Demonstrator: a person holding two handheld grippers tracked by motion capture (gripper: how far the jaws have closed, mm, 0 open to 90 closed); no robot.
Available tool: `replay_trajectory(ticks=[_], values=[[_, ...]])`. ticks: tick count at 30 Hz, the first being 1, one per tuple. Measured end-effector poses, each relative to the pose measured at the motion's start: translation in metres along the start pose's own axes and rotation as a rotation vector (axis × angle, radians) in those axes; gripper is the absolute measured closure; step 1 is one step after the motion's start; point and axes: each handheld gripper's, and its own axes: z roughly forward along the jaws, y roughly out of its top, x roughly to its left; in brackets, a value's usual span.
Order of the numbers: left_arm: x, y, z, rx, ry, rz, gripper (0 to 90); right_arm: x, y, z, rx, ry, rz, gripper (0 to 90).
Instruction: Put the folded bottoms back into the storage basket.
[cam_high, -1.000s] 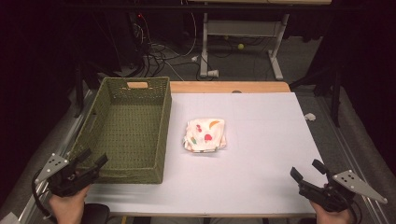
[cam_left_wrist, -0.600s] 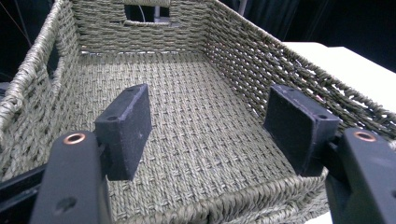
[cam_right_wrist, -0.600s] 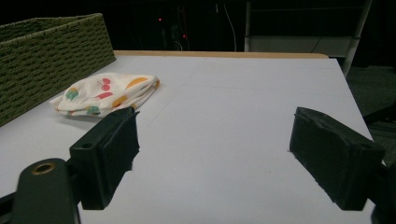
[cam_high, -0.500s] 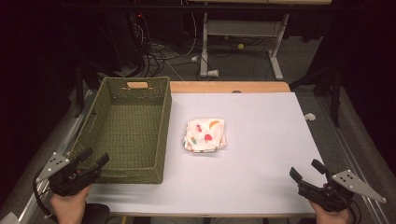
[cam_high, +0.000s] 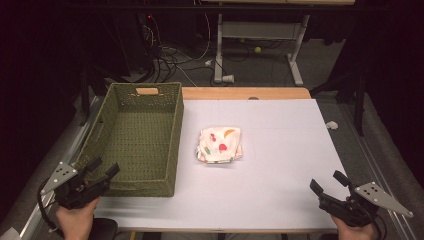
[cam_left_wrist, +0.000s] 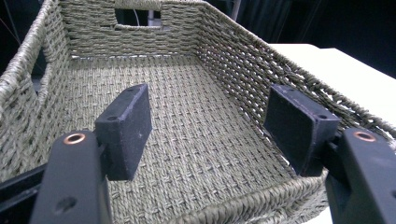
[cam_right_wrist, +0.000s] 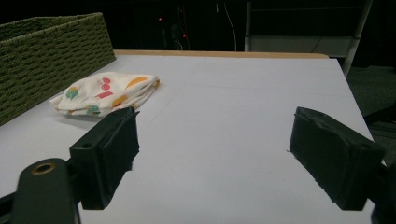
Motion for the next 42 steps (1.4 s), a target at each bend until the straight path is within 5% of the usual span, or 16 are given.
replay_trajectory(ticks=[42], values=[[-0.017,0.010,0.011,0.022,-0.059,0.039,30.9,0.001,0.000,0.001,0.005,0.011,-0.002,16.6]])
